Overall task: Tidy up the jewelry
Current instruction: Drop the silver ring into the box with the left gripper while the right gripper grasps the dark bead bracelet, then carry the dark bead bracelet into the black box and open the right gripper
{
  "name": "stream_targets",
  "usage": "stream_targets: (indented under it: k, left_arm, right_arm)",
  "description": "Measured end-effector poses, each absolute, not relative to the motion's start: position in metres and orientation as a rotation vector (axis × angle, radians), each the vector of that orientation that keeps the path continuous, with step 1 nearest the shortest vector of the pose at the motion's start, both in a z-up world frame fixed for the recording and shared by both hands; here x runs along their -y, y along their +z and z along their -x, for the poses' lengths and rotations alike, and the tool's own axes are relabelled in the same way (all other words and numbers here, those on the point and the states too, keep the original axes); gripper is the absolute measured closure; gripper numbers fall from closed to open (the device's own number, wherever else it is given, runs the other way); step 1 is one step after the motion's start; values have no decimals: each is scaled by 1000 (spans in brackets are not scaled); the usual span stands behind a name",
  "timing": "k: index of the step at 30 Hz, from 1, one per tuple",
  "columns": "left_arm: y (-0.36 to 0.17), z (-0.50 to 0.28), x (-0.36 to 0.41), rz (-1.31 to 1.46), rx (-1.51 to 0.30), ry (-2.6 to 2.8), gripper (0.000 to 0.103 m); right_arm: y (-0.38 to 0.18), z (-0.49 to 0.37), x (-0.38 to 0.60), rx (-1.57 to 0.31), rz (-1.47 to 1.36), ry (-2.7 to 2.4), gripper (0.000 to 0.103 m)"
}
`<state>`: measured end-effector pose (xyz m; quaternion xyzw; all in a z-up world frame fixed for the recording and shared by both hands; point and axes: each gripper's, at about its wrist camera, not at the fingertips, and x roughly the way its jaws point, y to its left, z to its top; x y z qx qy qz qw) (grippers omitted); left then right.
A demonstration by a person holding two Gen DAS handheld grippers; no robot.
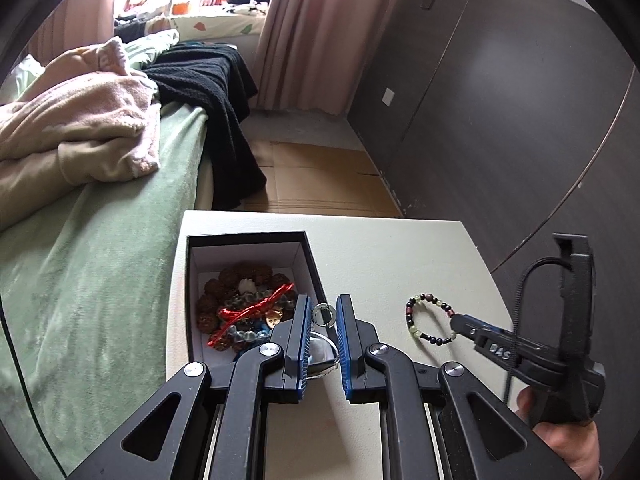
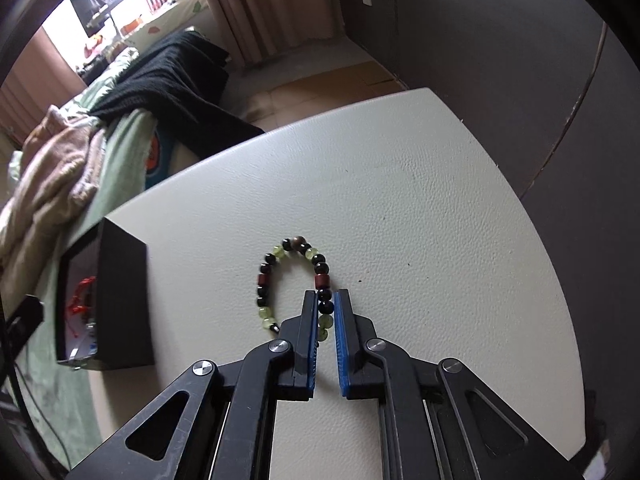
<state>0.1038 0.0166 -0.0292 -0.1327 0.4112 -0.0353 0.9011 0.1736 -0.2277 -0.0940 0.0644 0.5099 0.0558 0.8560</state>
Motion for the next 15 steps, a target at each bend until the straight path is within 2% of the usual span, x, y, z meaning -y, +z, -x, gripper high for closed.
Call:
stream_targets:
  k: [15]
  left_arm:
    - [-33,-93,-33,305,-823,19,90]
  right_arm:
    - [-57,-145,255,-965,-268,196,93]
